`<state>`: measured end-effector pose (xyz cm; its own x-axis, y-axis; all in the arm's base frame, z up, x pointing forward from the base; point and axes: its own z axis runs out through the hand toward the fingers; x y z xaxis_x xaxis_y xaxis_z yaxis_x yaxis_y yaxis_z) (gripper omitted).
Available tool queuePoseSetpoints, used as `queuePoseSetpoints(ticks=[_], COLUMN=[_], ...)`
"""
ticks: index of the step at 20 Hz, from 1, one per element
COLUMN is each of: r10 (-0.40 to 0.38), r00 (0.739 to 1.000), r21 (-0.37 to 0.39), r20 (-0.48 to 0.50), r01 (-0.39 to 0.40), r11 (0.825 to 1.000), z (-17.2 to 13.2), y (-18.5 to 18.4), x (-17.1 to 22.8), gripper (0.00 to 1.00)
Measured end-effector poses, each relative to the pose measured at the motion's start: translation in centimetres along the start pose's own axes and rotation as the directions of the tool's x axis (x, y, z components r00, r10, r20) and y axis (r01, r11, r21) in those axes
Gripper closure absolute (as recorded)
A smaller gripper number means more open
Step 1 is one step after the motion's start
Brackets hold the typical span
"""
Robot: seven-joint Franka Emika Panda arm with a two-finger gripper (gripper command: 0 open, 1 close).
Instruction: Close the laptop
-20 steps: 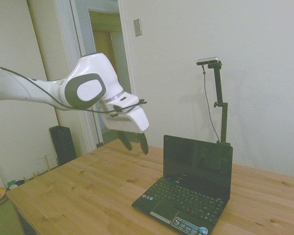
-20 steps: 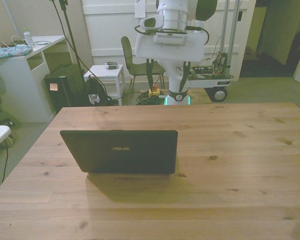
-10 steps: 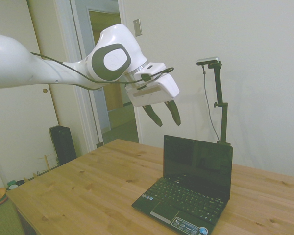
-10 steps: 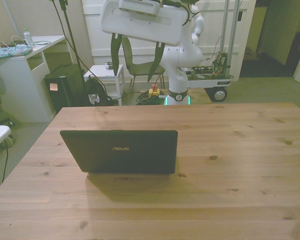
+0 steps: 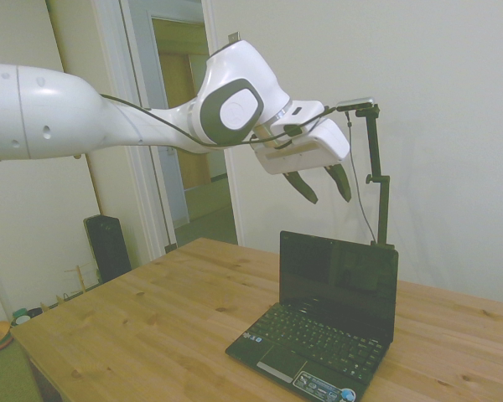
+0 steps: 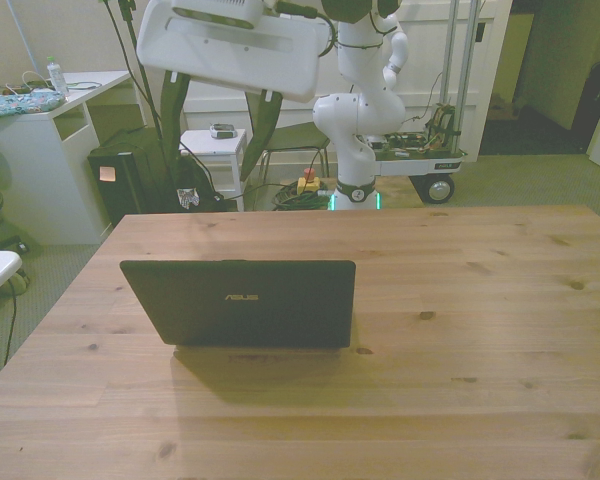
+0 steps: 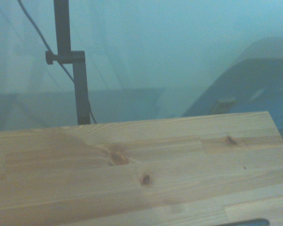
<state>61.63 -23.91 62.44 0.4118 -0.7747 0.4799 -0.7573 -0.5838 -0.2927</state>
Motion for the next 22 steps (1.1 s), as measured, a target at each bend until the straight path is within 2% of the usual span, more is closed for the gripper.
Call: queuePoseSetpoints(ticks=[5, 8, 9, 12, 15, 22], r10=[0.052, 0.058, 0.056, 0.041, 0.033, 0.054], r00=[0.998, 0.995, 0.993, 0.982, 0.973, 0.961], r21=[0.064, 0.077, 0.08, 0.07, 0.05, 0.008], r20=[0.042, 0.086, 0.107, 0.182, 0.229, 0.271], r01=[-0.054, -0.064, -0.065, -0.055, -0.045, -0.058], r11=[0.996, 0.995, 0.995, 0.996, 0.998, 0.998], z=[4.4, 7.6, 8.7, 10.7, 10.9, 11.6], y=[-0.4, -1.5, -2.0, -3.4, -3.7, -2.2], x=[2.6, 2.5, 2.1, 0.6, 0.0, 0.3], gripper=[0.0, 0.0, 1.0, 1.0, 1.0, 1.0])
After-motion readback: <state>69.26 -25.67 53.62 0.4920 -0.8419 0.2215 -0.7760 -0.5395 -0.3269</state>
